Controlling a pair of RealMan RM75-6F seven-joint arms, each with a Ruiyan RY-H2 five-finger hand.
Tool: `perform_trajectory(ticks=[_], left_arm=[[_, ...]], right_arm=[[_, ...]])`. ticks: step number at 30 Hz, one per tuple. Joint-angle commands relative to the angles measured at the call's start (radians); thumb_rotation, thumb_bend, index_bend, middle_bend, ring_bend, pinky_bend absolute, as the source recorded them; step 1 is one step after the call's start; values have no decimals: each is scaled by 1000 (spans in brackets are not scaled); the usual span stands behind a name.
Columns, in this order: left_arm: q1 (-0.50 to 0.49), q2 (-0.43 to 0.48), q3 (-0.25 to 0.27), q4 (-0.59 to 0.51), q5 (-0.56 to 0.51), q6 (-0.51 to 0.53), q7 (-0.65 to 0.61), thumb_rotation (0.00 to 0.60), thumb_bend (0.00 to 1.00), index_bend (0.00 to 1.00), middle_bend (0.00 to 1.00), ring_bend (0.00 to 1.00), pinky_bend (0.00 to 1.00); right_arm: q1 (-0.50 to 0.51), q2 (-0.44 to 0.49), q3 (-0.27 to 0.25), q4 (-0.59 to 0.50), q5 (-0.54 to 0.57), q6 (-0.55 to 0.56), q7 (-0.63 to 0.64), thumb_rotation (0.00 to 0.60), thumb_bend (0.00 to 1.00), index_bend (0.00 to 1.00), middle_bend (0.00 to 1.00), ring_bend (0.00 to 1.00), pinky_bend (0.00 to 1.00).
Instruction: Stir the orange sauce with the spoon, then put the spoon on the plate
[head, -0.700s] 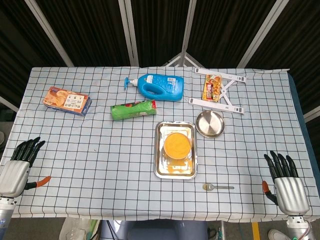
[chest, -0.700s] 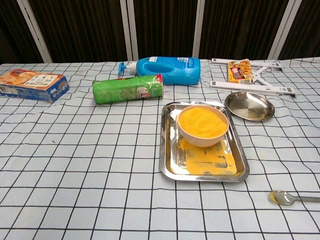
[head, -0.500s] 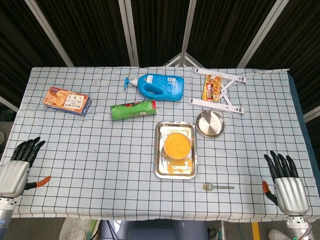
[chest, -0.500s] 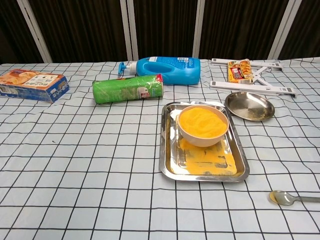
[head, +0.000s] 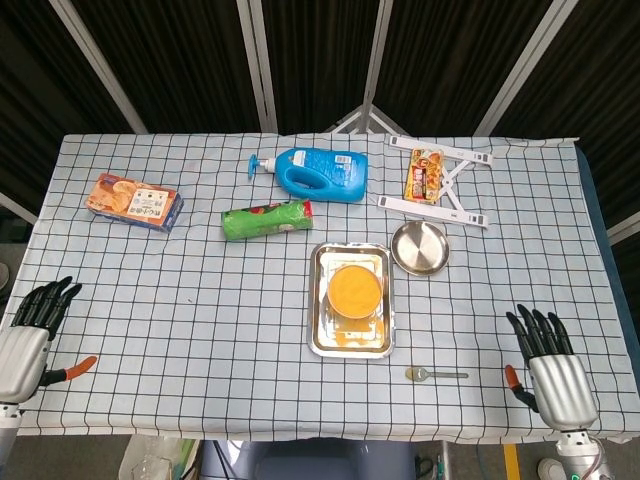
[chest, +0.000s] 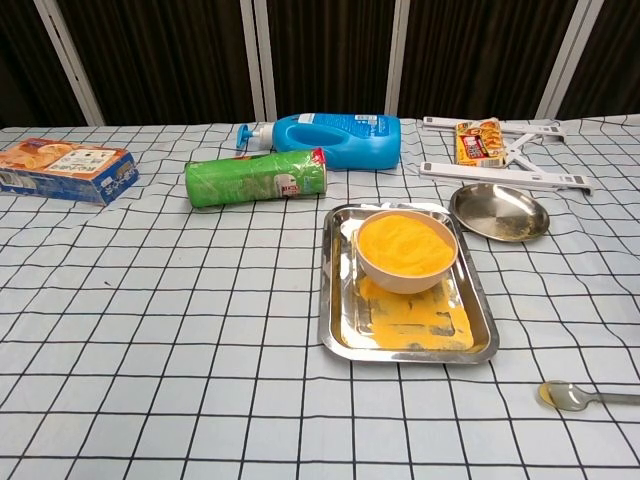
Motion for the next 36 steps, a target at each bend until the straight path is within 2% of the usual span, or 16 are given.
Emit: perform_trajectory(ticks=[1, 7, 17, 23, 36], left_arm=[[6, 7, 10, -6, 11, 5, 3, 600, 0, 0, 0, 0, 0], [18, 12, 26, -9, 49, 27, 8, 600, 0, 0, 0, 0, 0], [13, 11, 25, -5, 47, 15, -3, 600, 0, 0, 0, 0, 0], [10, 12, 23, -2, 45, 11, -10, 600, 0, 0, 0, 0, 0], [7, 12, 21, 3, 46, 6, -19, 600, 0, 0, 0, 0, 0]], right_arm=[[15, -16, -2, -11, 3, -29, -28, 600, 463, 80, 0, 0, 0], [39, -53, 4, -9, 42, -91, -89, 600, 463, 290, 35, 0, 0], [73, -176, -7, 65, 127, -209, -251, 600, 463, 466, 92, 0, 0], [80, -240, -13, 117, 149, -232, -293, 600, 464, 472, 98, 0, 0], [81, -282, -26, 169, 161, -235, -313, 600, 463, 501, 125, 0, 0]])
